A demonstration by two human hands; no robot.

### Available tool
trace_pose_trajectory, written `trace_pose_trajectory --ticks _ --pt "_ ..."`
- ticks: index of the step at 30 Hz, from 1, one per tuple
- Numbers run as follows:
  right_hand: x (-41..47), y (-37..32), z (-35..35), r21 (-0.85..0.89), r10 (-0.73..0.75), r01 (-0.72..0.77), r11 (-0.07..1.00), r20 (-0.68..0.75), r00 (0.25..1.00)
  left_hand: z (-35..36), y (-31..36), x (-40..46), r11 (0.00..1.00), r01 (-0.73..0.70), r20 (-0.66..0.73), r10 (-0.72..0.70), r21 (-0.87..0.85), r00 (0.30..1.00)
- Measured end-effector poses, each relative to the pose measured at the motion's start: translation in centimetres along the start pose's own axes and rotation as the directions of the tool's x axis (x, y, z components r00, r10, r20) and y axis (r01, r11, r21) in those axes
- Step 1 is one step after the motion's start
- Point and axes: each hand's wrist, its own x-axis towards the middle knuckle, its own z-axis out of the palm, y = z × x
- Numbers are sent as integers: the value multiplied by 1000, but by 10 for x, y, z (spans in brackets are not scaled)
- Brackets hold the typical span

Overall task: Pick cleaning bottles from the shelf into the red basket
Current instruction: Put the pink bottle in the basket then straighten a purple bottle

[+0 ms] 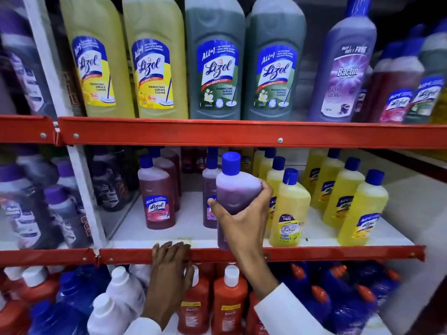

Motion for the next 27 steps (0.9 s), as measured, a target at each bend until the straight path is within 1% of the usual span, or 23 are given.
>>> trace_pose_trajectory --ticks 2,5,12,15,18,24,27 --pt "1 7 5 -26 5 -5 1000 -14 1000 -1 1 0 1000 9 8 -9 -2 1000" --pt "8 17 13 -18 15 -16 1000 -19 1000 -3 0 -1 999 23 22 -23 -26 999" --pt "15 43 36 -48 62 -59 997 68 996 -7 -3 -1 995 6 44 -2 -95 999" --pt "17 50 46 -72 39 -34 997 71 997 -7 -3 0 995 8 38 -4 -102 999" --pt "17 57 55 -117 52 -43 992 76 996 -7 -2 0 995 9 35 -5 -98 999" --pt "16 69 57 -143 106 -94 985 81 991 -5 -4 -1 993 -17 16 19 -117 1000" --pt "17 69 52 -158 127 -110 981 97 987 -5 -3 -1 993 -2 24 5 -115 1000"
